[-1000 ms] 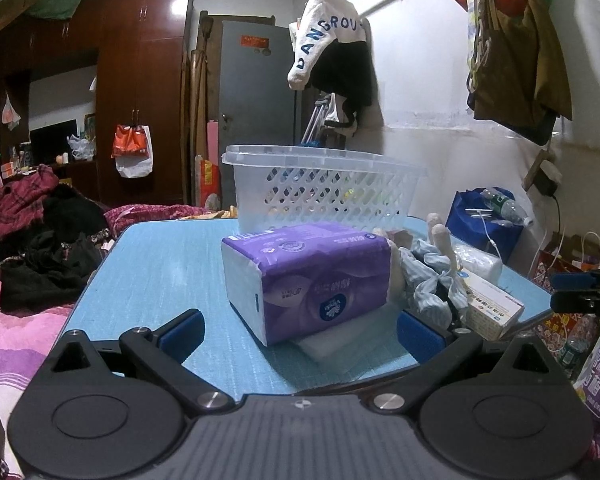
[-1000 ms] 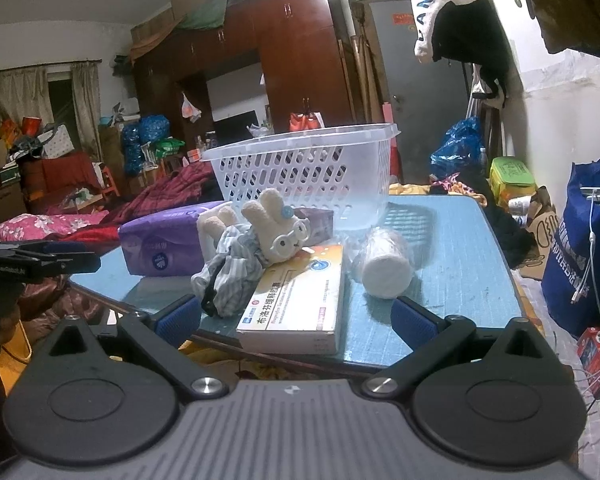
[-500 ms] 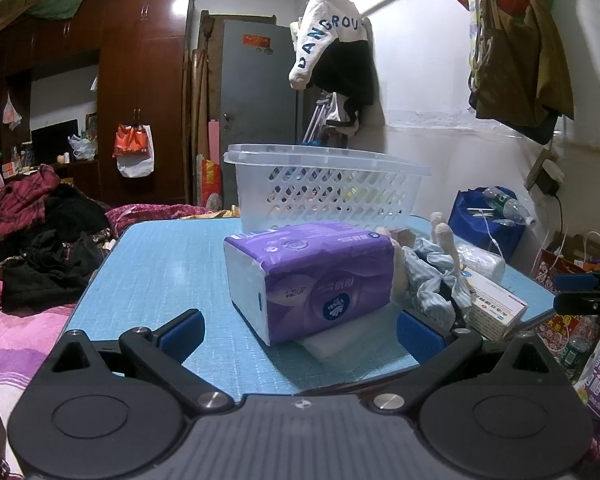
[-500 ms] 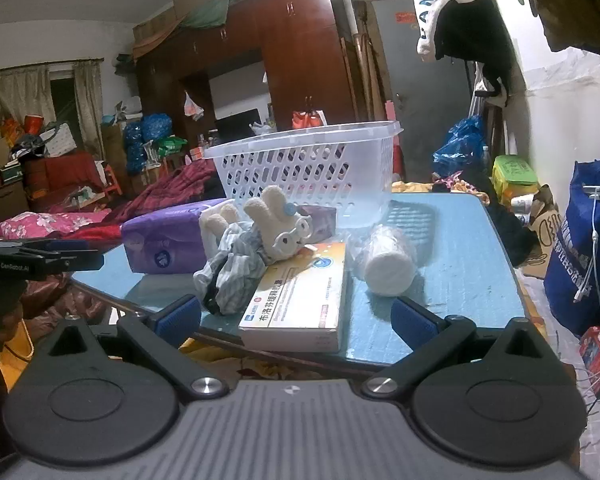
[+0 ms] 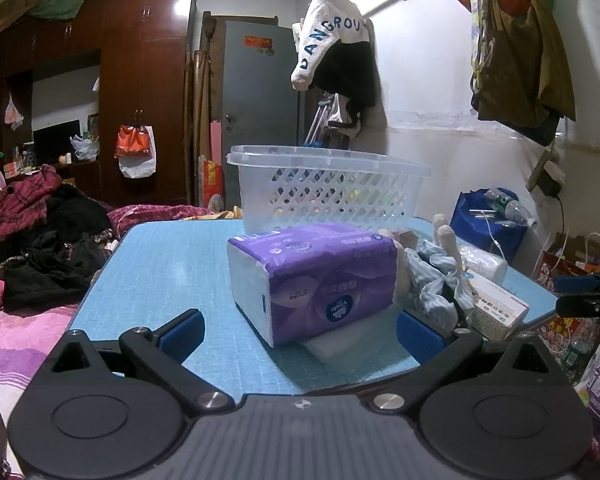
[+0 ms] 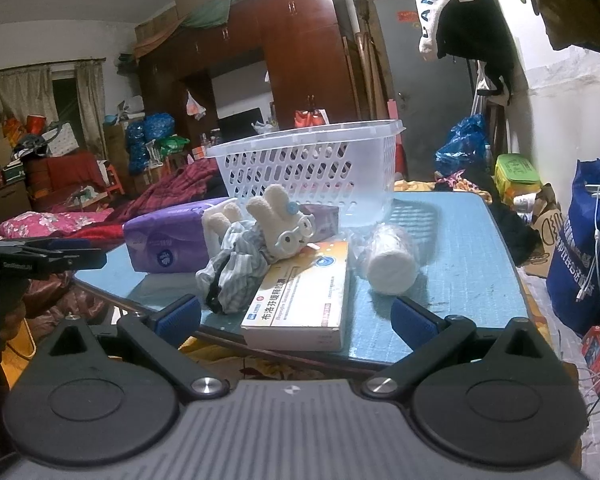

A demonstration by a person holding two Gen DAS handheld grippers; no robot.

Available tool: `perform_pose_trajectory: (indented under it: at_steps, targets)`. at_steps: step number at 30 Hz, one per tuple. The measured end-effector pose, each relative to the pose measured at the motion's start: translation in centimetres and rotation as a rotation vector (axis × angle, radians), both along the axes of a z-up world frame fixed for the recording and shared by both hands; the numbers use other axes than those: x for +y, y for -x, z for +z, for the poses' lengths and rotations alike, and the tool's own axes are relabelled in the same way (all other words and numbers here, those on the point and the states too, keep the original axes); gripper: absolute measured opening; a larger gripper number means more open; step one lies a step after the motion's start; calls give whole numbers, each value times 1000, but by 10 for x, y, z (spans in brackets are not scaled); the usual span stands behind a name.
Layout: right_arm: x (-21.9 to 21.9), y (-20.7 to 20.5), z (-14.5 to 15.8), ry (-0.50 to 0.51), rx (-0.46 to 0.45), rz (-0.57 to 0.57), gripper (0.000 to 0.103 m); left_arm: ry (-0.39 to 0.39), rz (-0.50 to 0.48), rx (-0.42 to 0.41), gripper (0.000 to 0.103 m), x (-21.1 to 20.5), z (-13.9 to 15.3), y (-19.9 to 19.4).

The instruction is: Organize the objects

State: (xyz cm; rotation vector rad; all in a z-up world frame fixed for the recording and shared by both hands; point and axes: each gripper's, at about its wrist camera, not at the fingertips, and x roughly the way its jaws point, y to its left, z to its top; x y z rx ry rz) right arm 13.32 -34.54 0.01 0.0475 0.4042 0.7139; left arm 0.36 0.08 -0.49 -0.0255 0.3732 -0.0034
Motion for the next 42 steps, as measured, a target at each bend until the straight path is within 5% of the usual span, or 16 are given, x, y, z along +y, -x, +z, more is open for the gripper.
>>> perform_pose_trajectory:
  at_steps: [42]
  targets:
    - [3,1,1,10,-14,3,103,2,9,-8,103,2,1,-1]
